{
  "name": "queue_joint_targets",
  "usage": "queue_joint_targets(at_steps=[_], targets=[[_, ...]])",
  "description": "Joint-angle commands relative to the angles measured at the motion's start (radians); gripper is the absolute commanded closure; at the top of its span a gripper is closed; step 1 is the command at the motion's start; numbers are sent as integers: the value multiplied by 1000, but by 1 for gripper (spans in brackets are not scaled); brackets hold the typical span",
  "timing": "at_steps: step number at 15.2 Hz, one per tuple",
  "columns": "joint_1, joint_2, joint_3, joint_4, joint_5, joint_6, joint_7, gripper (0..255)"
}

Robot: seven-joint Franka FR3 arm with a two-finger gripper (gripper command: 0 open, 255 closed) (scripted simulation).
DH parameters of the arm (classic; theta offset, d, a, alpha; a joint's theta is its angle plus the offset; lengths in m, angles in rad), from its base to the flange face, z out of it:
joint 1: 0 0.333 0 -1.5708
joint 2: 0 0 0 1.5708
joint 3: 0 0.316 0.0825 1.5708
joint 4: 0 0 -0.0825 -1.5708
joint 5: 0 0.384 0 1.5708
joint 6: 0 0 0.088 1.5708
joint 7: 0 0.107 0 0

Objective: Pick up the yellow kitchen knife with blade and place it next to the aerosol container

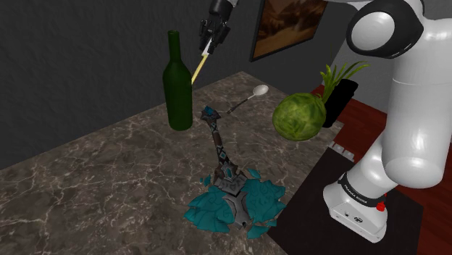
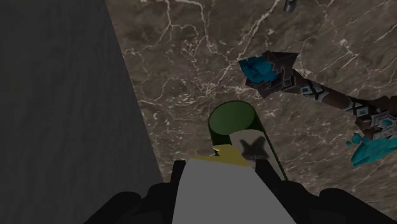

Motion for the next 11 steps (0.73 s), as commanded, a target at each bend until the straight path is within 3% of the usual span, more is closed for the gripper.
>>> queue_joint_targets(at_steps=[1, 9, 10, 11], targets=[[-4, 4, 0, 30, 1, -24, 12, 255], [-29, 51, 7, 208, 12, -139, 75, 255], [-30, 52, 7, 213, 12, -142, 76, 255], [-32, 7, -1, 143, 6, -129, 51, 255]])
